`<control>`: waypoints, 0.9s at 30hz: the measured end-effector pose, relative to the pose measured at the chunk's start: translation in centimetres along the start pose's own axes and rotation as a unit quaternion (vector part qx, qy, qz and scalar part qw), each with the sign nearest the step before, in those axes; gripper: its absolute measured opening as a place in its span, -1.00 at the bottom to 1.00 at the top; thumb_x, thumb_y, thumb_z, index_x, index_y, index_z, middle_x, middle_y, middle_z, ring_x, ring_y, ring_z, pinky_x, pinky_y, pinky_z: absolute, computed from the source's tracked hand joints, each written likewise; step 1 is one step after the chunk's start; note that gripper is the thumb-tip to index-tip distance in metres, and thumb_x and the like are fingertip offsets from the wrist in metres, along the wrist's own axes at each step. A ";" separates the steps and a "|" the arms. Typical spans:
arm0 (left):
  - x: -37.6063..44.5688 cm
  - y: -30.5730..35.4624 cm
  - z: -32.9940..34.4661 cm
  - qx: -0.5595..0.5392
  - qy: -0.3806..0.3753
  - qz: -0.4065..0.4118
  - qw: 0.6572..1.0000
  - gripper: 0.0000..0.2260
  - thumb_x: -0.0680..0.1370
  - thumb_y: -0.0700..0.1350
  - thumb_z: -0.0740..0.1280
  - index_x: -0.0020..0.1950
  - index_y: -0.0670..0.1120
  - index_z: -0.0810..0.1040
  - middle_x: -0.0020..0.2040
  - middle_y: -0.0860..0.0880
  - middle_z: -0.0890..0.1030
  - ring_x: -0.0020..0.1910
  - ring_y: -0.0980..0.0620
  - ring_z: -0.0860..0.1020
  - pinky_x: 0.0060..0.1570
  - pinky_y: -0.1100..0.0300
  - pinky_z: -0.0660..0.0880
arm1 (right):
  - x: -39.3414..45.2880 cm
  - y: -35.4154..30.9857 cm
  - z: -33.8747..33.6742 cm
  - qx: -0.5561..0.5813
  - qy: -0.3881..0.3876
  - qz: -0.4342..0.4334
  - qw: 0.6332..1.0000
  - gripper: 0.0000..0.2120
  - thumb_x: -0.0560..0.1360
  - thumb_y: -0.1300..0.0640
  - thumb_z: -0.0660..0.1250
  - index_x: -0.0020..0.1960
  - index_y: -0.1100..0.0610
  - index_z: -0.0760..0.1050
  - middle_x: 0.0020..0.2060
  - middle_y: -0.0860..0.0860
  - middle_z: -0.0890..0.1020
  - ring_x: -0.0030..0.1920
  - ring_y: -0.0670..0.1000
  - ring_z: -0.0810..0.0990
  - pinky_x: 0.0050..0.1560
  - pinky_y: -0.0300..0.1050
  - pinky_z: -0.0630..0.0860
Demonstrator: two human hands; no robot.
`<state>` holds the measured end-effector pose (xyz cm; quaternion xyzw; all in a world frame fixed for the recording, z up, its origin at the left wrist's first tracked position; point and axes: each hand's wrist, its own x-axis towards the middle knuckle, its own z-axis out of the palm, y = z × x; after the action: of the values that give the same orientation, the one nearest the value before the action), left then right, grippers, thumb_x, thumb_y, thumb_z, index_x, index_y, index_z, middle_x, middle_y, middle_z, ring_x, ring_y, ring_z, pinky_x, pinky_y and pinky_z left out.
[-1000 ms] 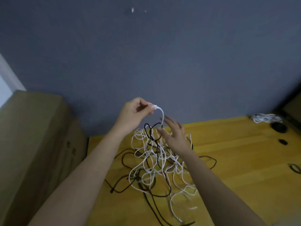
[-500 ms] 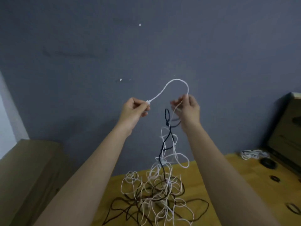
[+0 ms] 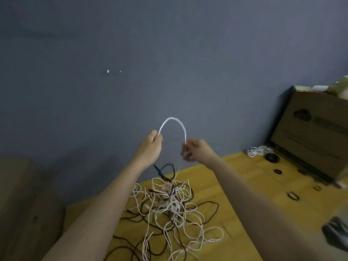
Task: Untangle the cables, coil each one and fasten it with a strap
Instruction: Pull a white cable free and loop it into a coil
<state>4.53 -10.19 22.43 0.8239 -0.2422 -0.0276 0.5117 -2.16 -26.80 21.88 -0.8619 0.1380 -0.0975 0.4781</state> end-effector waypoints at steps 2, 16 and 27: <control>-1.0 -0.8 0.5 -0.003 -0.026 -0.010 1.000 -0.74 0.63 0.04 0.01 -0.05 -0.08 0.38 -0.15 -0.14 0.47 -0.13 -0.12 0.49 0.11 -0.22 0.46 | -0.9 -0.2 -0.2 0.014 0.136 -0.057 0.989 -0.71 0.65 0.19 0.12 -0.22 0.17 0.44 -0.30 0.09 0.59 -0.33 0.01 0.58 -0.22 -0.12 0.59; -4.7 -5.1 4.2 -0.134 -0.160 -0.015 0.978 -0.78 0.65 -0.23 0.16 -0.09 -0.07 0.54 -0.23 -0.03 0.60 -0.26 0.17 0.58 -0.14 0.33 0.51 | -6.1 9.0 3.2 -0.069 0.016 0.061 0.996 -0.78 0.64 0.19 0.13 -0.14 0.09 0.46 -0.42 -0.06 0.39 -0.40 -0.03 0.37 -0.27 -0.16 0.34; -7.4 -5.7 5.5 -0.292 -0.172 -0.039 0.940 -0.69 0.67 0.01 0.03 0.07 -0.13 0.48 -0.41 0.01 0.50 -0.57 0.13 0.28 -0.52 0.34 0.25 | -8.7 12.4 5.6 0.015 0.041 -0.031 0.999 -0.80 0.64 0.07 0.16 -0.07 0.02 0.54 -0.52 -0.12 0.39 -0.49 -0.10 0.31 -0.43 -0.22 0.24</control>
<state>-1.49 -9.55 13.44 0.6294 -0.2757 -0.2587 0.6790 -10.49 -25.69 8.08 -0.8537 0.1291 -0.1494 0.4818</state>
